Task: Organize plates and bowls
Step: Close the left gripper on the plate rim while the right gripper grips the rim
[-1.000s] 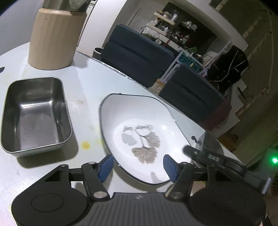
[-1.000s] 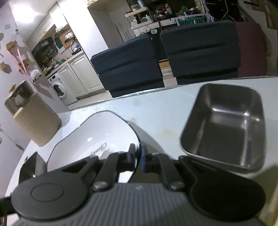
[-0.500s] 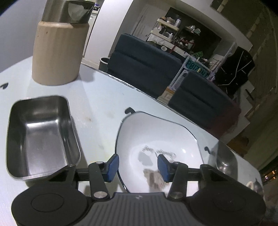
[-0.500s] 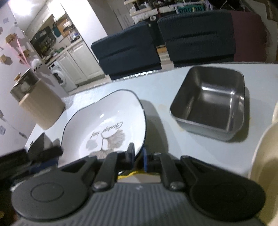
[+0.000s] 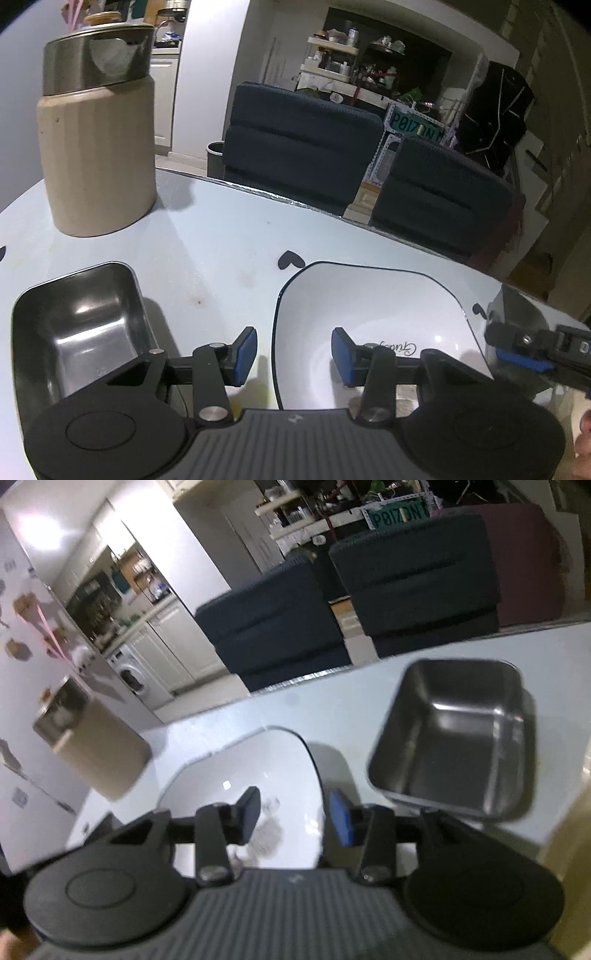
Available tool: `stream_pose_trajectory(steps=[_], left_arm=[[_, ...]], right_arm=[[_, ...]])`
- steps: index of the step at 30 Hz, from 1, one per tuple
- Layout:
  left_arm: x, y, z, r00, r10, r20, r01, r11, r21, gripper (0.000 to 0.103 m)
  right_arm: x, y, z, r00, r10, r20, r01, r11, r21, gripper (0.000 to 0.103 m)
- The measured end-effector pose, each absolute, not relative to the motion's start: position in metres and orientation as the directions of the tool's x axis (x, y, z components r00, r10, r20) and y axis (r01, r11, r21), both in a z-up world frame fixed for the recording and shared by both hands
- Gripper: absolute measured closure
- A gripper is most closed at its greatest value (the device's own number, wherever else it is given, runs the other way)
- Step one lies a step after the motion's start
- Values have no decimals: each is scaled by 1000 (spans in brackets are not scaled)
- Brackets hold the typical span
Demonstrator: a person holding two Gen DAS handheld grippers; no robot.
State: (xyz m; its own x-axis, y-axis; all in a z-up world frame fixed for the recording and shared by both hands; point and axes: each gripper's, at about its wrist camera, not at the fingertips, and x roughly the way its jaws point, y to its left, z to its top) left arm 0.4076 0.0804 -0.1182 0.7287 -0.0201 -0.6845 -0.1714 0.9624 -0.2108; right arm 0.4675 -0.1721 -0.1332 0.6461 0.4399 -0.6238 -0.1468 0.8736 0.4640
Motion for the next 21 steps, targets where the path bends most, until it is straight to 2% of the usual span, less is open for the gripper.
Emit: stream_pose_trajectory(steps=[5, 7, 8, 9, 10, 13, 16, 21], left_arm=[[413, 78, -125, 709, -10, -705, -156, 973, -171, 67], [414, 77, -127, 700, 15, -714, -163, 977, -139, 69], [414, 76, -129, 695, 21, -718, -161, 979, -128, 73], [415, 75, -130, 690, 20, -724, -155, 980, -120, 82], [416, 74, -132, 683, 19, -730, -150, 982, -115, 85], [417, 70, -132, 692, 26, -721, -143, 984, -102, 87], [419, 64, -134, 707, 33, -706, -125, 989, -78, 86], [425, 67, -134, 712, 11, -702, -128, 985, -115, 85]], right_arm=[[485, -159, -151, 640, 403, -654, -156, 902, 403, 59], [487, -153, -160, 638, 377, -672, -148, 916, 374, 79], [490, -152, -164, 639, 359, -681, -147, 925, 349, 84], [489, -152, -165, 637, 348, -687, -145, 930, 336, 90], [487, -154, -165, 634, 355, -687, -147, 928, 343, 93], [487, -163, -168, 621, 387, -682, -141, 911, 389, 95], [483, -165, -168, 613, 373, -697, -152, 921, 359, 95], [468, -165, -161, 578, 363, -731, -159, 928, 336, 94]])
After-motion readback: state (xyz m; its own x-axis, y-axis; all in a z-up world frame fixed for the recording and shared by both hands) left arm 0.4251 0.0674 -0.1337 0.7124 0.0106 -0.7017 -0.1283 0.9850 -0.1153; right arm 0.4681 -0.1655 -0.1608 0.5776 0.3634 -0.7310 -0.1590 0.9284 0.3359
